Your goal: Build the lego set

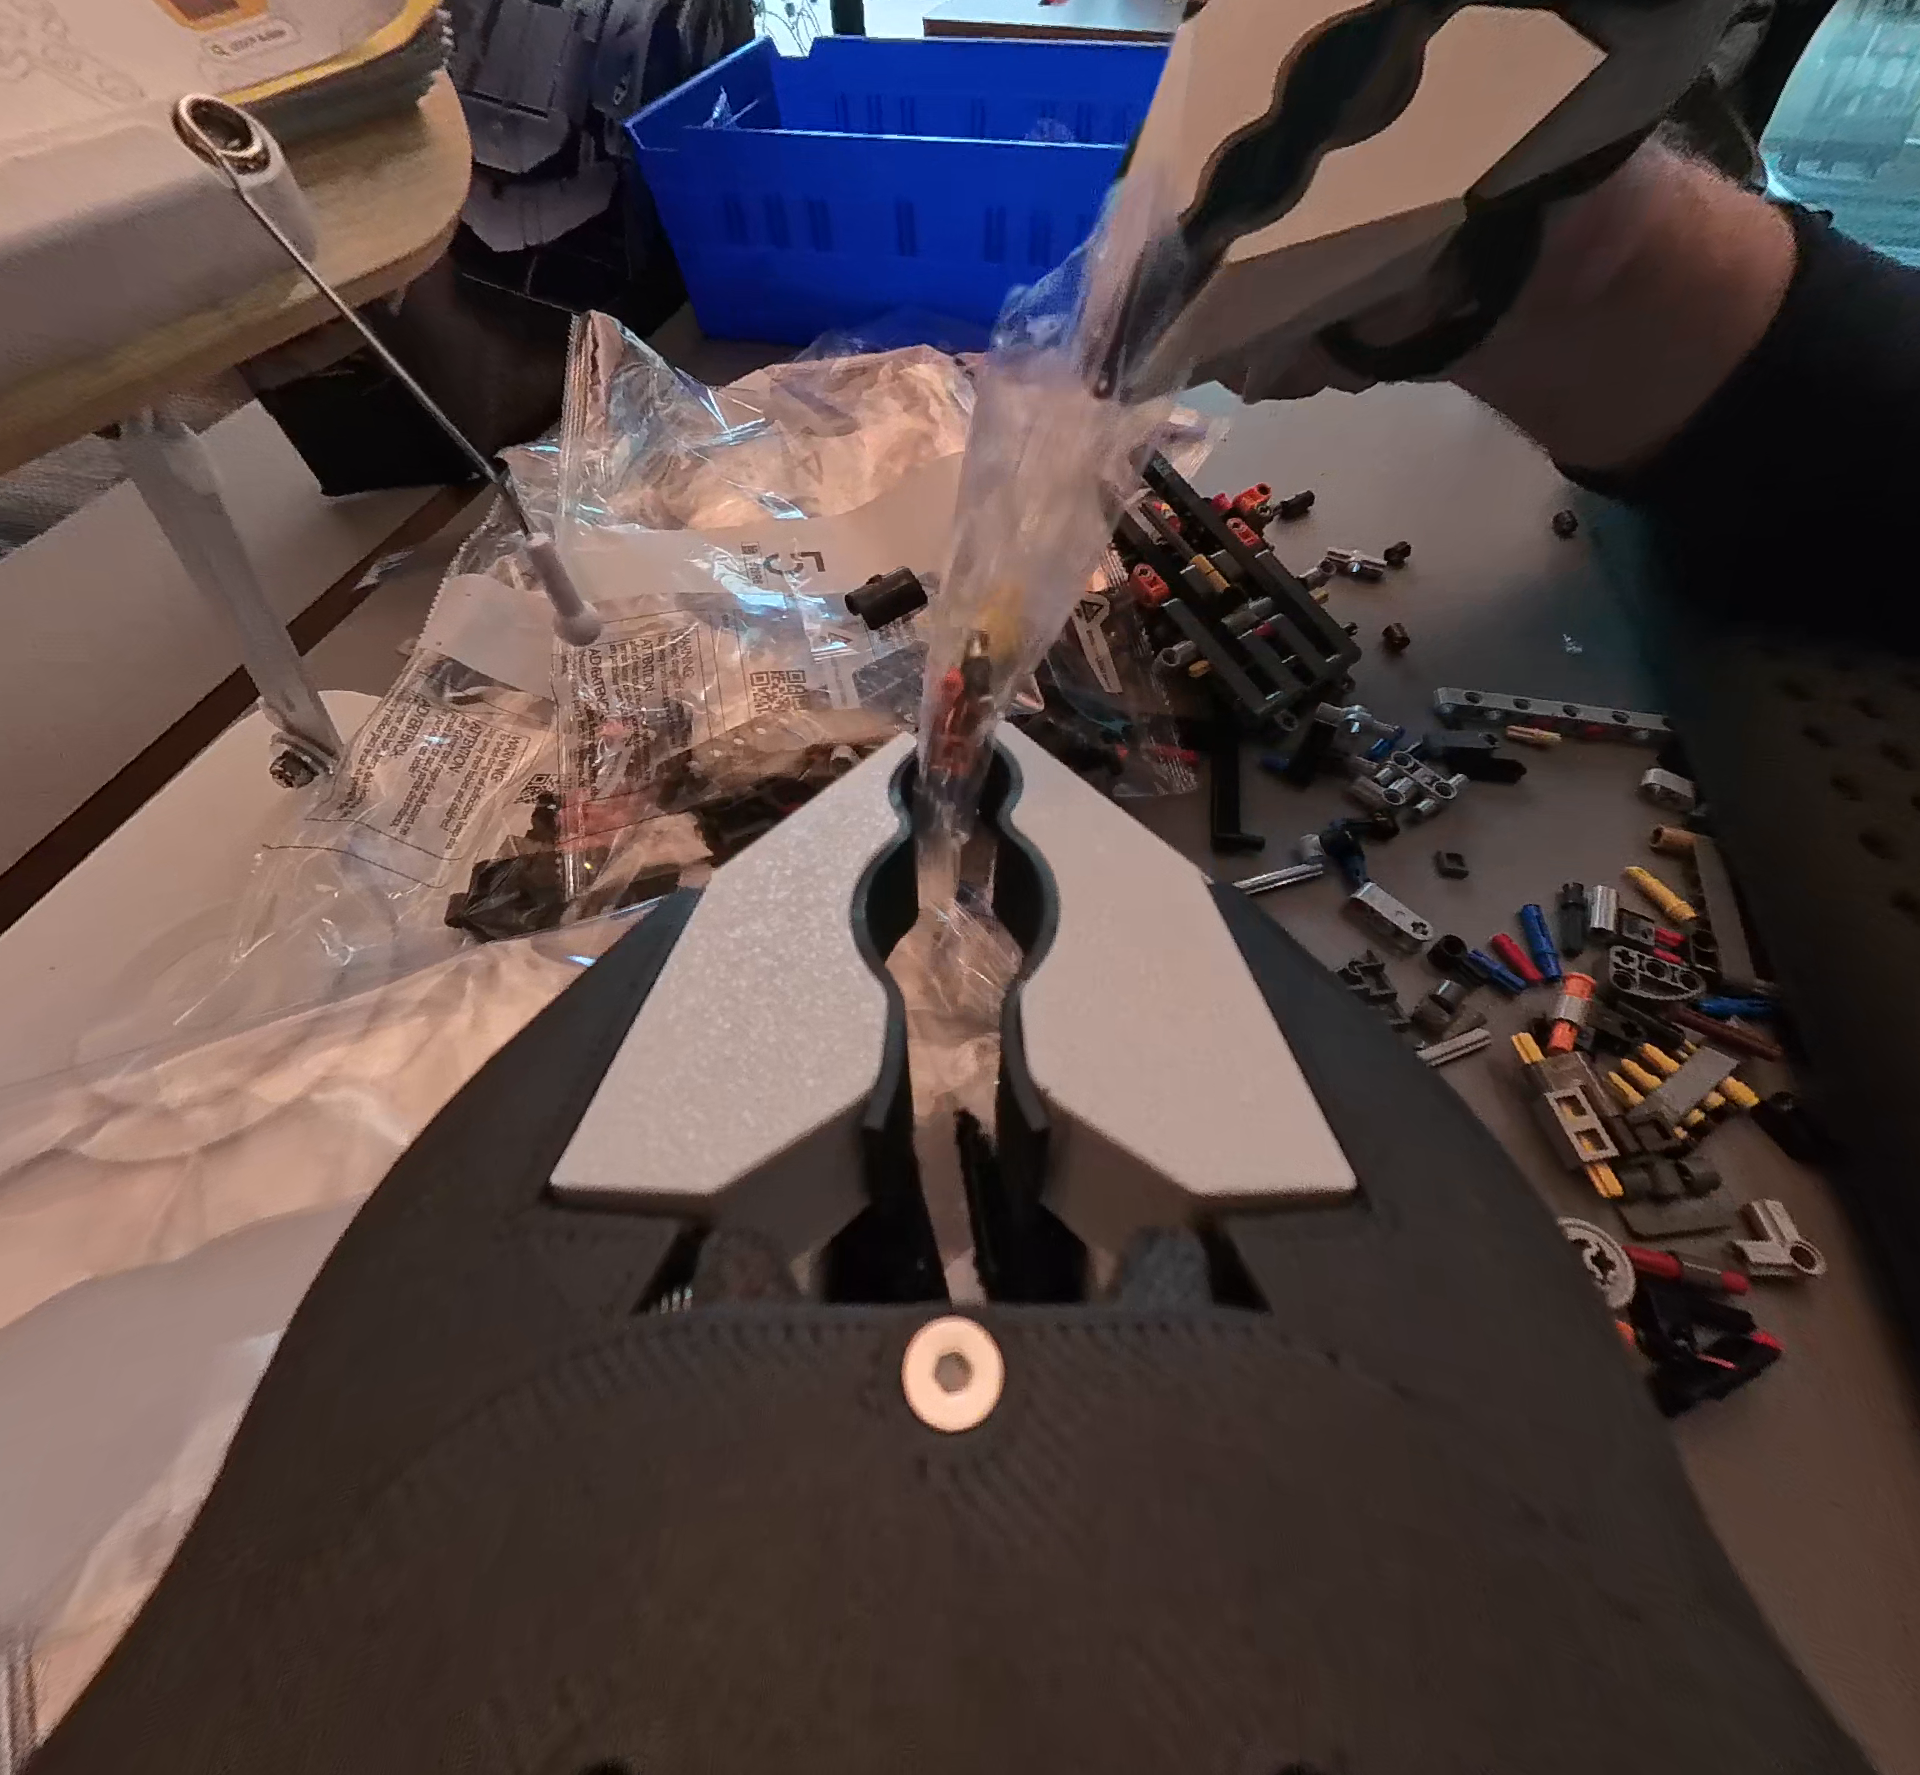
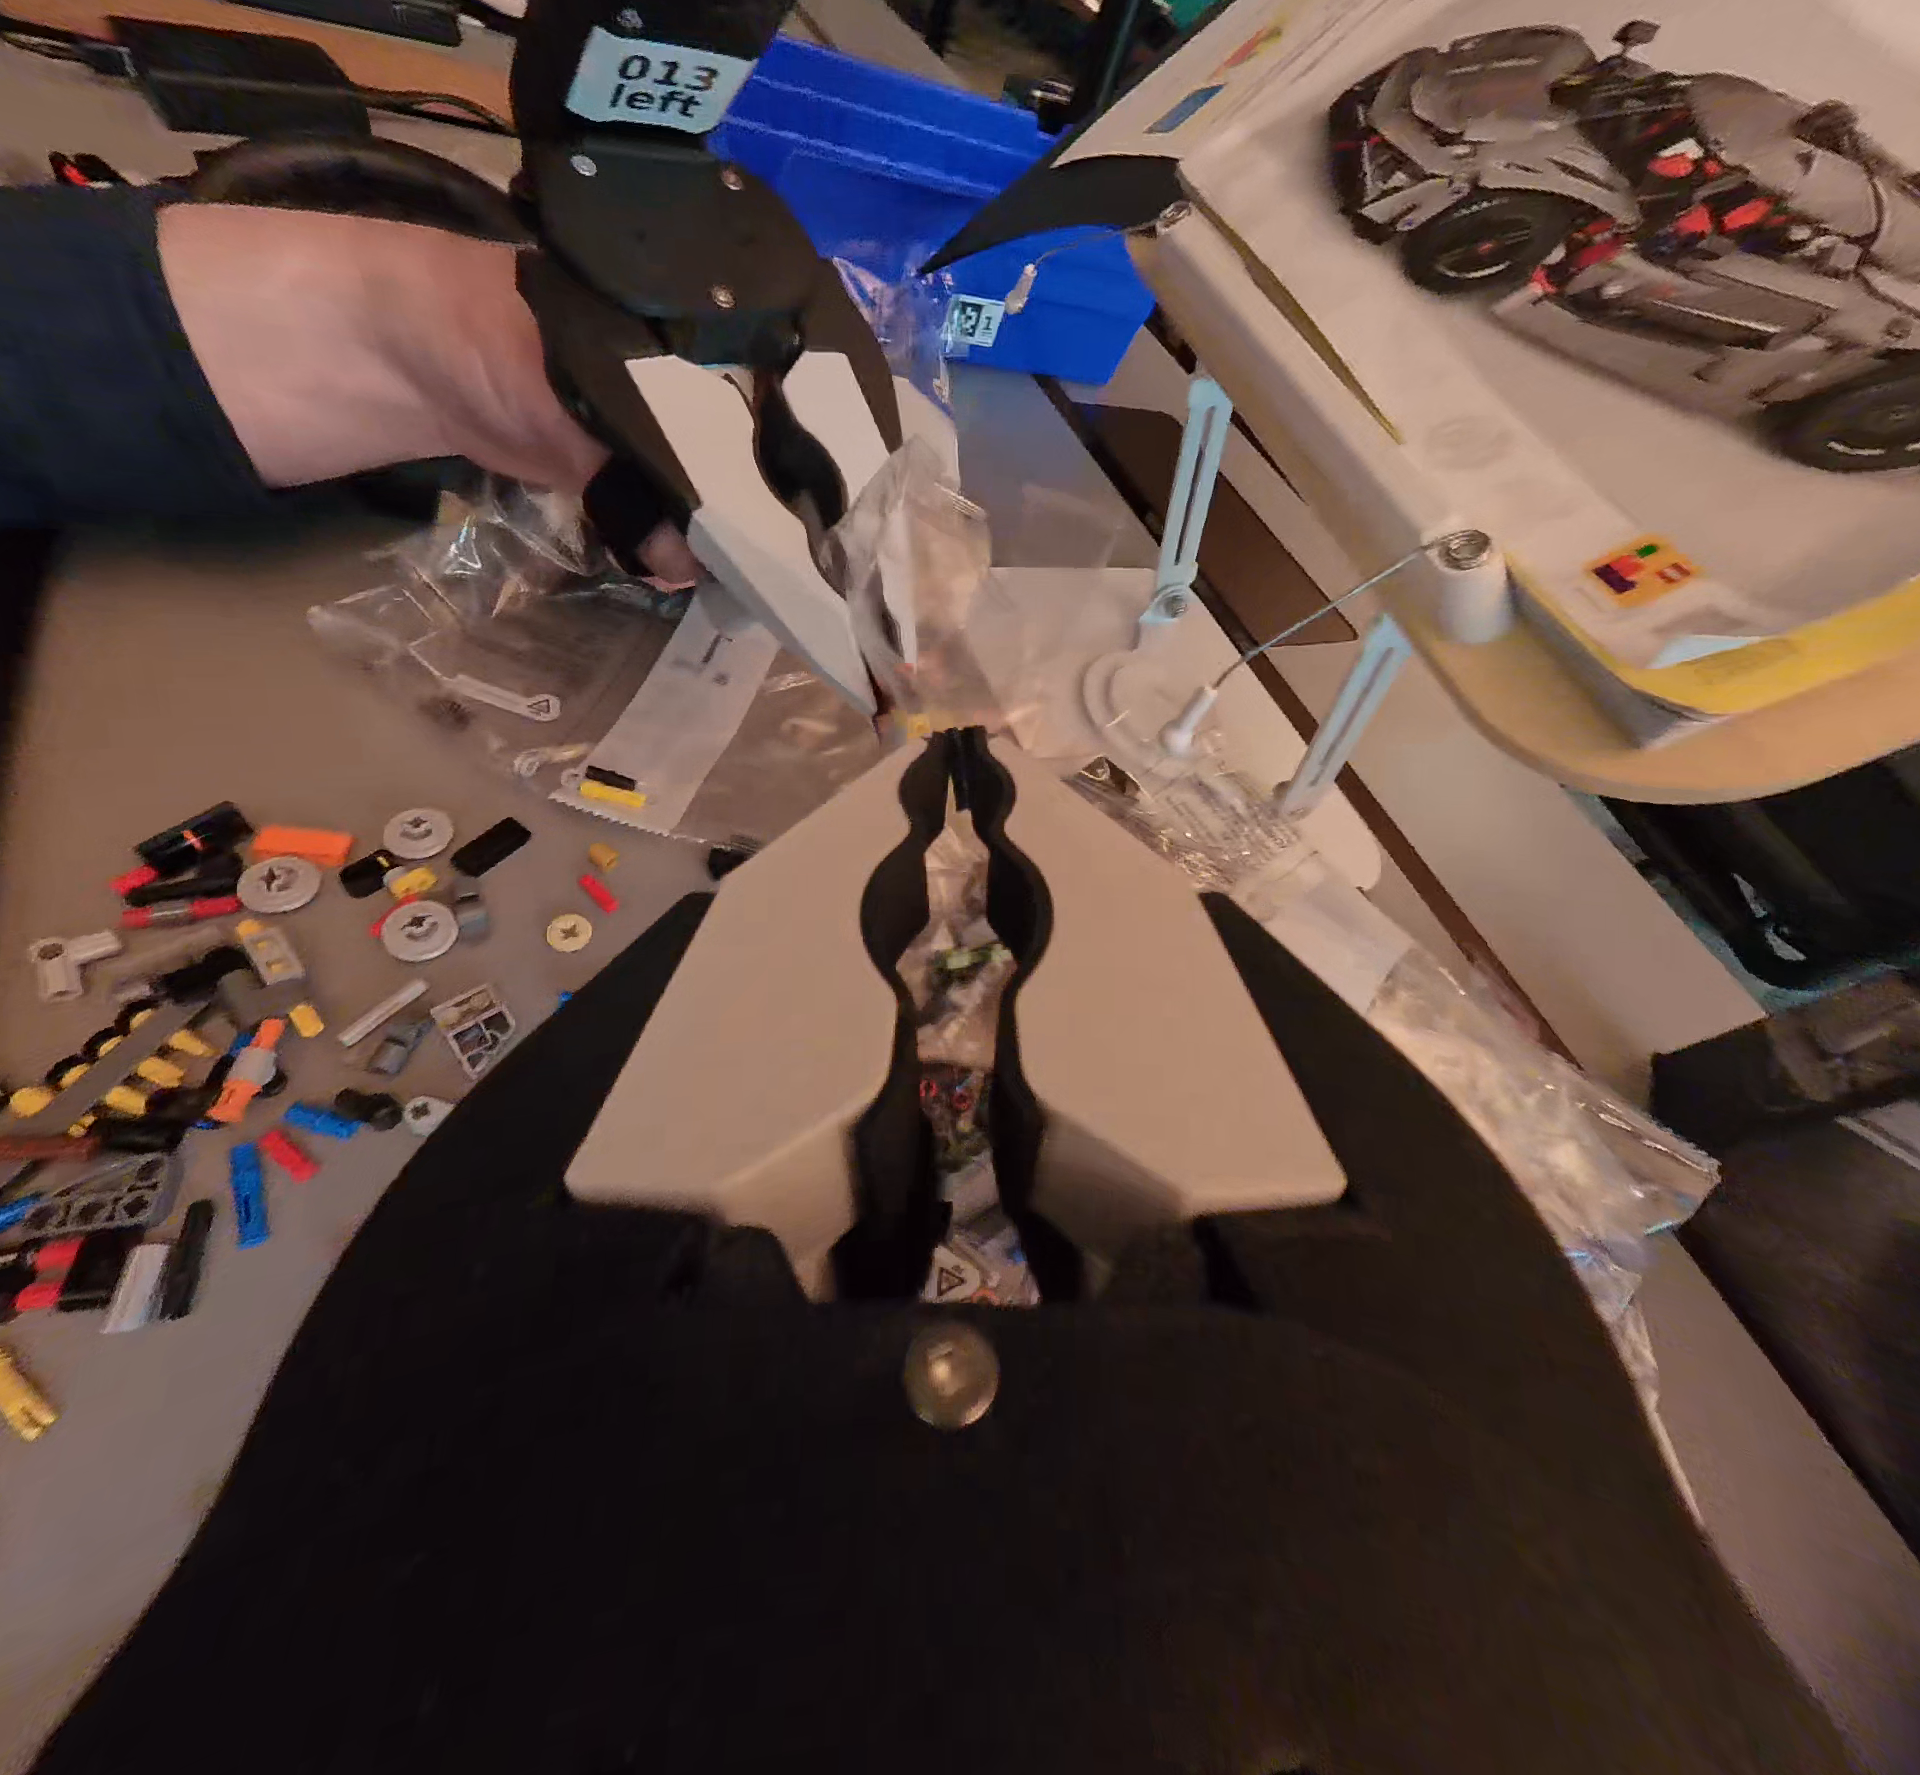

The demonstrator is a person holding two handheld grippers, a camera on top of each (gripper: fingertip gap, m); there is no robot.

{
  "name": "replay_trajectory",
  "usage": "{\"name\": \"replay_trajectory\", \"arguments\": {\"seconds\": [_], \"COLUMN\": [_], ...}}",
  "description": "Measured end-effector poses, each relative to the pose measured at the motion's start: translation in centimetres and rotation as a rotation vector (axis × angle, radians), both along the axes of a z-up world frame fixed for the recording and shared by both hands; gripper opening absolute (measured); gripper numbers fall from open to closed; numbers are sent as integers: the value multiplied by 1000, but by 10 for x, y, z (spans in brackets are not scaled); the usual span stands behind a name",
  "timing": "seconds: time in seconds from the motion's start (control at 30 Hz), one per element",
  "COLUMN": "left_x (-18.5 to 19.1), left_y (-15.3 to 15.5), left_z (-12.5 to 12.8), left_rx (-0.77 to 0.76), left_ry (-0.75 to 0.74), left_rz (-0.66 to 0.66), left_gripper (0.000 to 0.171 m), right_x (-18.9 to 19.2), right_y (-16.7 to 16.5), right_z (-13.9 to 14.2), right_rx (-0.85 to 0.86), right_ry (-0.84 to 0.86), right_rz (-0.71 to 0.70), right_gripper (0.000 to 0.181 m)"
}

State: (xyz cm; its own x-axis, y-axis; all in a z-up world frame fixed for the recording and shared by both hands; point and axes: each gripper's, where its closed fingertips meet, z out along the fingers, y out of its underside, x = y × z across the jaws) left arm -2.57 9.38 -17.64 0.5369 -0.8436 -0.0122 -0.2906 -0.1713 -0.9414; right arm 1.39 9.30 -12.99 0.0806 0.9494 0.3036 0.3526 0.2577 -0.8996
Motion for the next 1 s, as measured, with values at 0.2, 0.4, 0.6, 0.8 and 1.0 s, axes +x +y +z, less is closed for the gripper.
{"name": "replay_trajectory", "arguments": {"seconds": [0.2,0.4,0.6,0.8,1.0], "left_x": [3,8,9,11,12], "left_y": [-2,-3,-3,-4,-3], "left_z": [-3,-8,-10,-12,-12], "left_rx": [-5,-12,-16,-21,-21], "left_ry": [13,33,37,40,36], "left_rz": [-13,-28,-33,-40,-41], "left_gripper": [5,5,5,5,5], "right_x": [-6,-6,-6,-8,-6], "right_y": [-5,-5,-6,-7,-4], "right_z": [2,12,11,8,12], "right_rx": [59,103,101,91,94], "right_ry": [7,48,42,30,54], "right_rz": [0,-13,-11,-4,-23], "right_gripper": [0,0,0,0,9]}}
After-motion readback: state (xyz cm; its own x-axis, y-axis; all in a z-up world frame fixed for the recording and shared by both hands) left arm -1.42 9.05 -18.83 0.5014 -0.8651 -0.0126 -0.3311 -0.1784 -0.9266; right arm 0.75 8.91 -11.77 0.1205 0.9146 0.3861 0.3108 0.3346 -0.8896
